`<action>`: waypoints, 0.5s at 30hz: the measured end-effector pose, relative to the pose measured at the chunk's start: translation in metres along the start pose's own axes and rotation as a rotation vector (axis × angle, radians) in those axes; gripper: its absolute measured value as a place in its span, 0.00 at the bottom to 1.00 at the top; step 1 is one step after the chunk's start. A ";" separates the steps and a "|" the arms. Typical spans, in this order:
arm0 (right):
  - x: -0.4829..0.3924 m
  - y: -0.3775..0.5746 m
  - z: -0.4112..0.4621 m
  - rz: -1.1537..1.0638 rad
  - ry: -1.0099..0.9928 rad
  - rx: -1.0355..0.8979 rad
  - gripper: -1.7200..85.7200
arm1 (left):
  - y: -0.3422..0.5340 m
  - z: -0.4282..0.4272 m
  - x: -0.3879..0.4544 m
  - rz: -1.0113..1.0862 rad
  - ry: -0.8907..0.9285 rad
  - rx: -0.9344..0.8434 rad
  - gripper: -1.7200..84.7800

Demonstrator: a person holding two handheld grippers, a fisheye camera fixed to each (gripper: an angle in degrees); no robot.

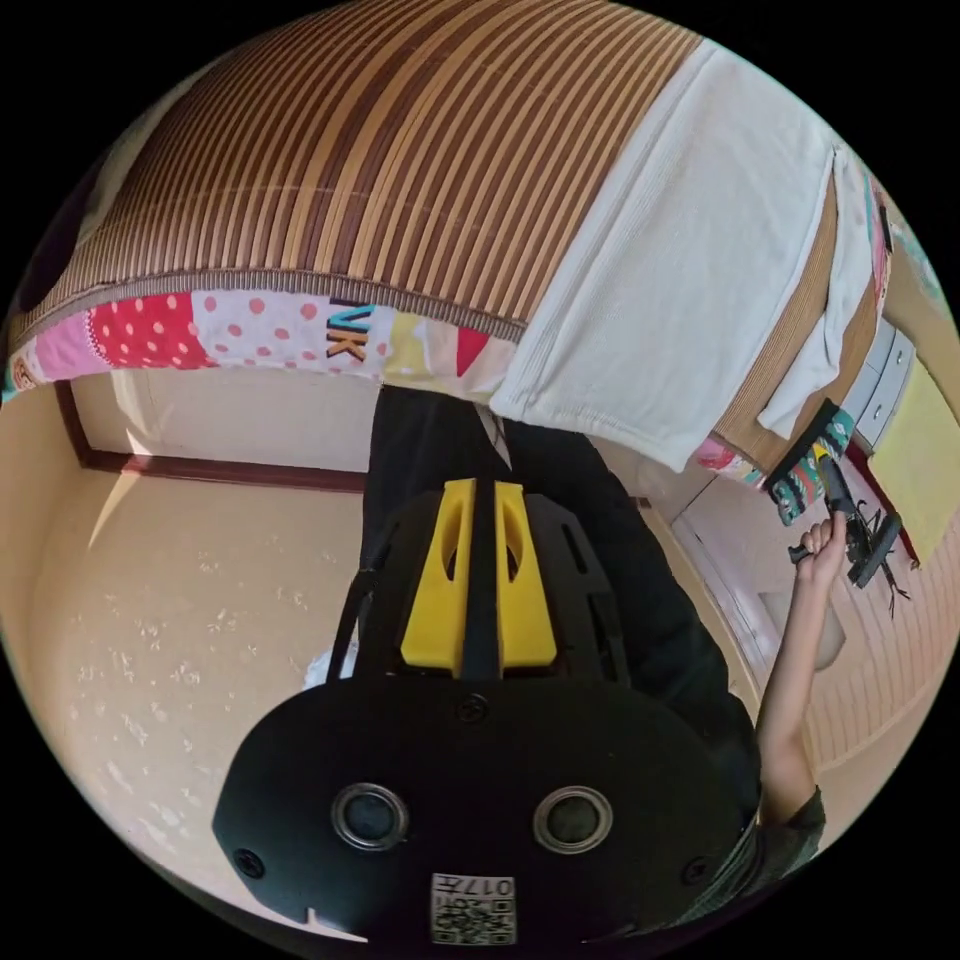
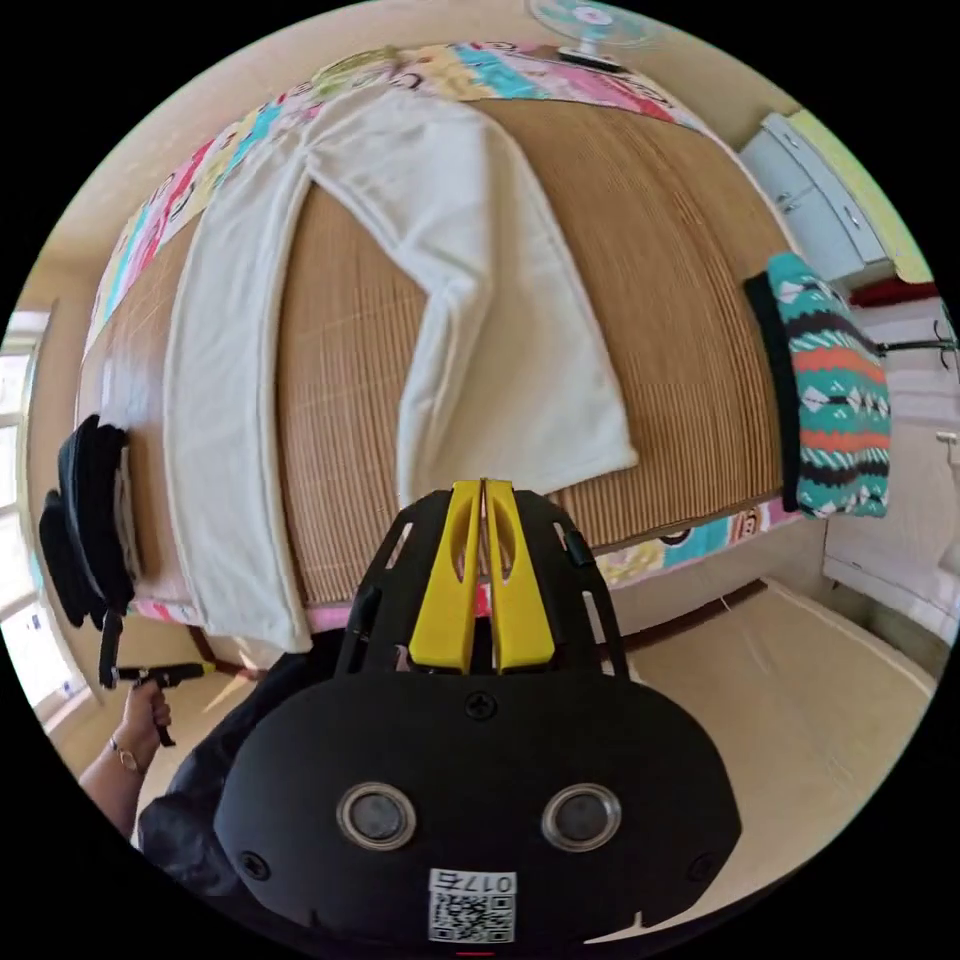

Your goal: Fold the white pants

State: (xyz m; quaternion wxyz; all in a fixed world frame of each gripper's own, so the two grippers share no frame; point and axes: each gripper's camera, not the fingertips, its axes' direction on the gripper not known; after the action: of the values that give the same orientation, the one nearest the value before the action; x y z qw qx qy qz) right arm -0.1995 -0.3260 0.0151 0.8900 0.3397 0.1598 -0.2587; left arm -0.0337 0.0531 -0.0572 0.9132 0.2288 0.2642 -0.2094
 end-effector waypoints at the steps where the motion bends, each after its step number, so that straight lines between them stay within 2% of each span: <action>1: 0.014 -0.014 0.006 0.012 -0.051 -0.022 0.03 | 0.002 0.001 -0.001 -0.002 -0.041 -0.026 0.05; 3: 0.022 -0.031 0.024 -0.027 -0.090 -0.074 0.03 | 0.002 -0.001 0.003 0.012 -0.079 -0.040 0.04; 6: 0.009 -0.037 0.077 -0.246 -0.001 -0.335 0.03 | -0.005 -0.006 0.021 0.048 -0.125 -0.051 0.03; 9: -0.001 -0.002 0.069 -0.449 0.128 -0.261 0.03 | -0.015 -0.008 0.049 0.097 -0.166 -0.073 0.02; 11: 0.003 0.029 0.067 -0.495 0.192 -0.264 0.03 | -0.020 -0.009 0.073 0.144 -0.205 -0.078 0.02; 15: 0.049 0.085 0.063 -0.469 0.042 -0.265 0.03 | -0.020 -0.006 0.105 0.226 -0.233 -0.068 0.01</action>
State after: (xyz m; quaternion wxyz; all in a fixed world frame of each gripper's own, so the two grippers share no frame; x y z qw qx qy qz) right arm -0.1045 -0.3324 0.0821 0.8390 0.1793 0.2848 -0.4275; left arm 0.0350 0.0123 -0.1284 0.9626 0.2003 0.1361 -0.1212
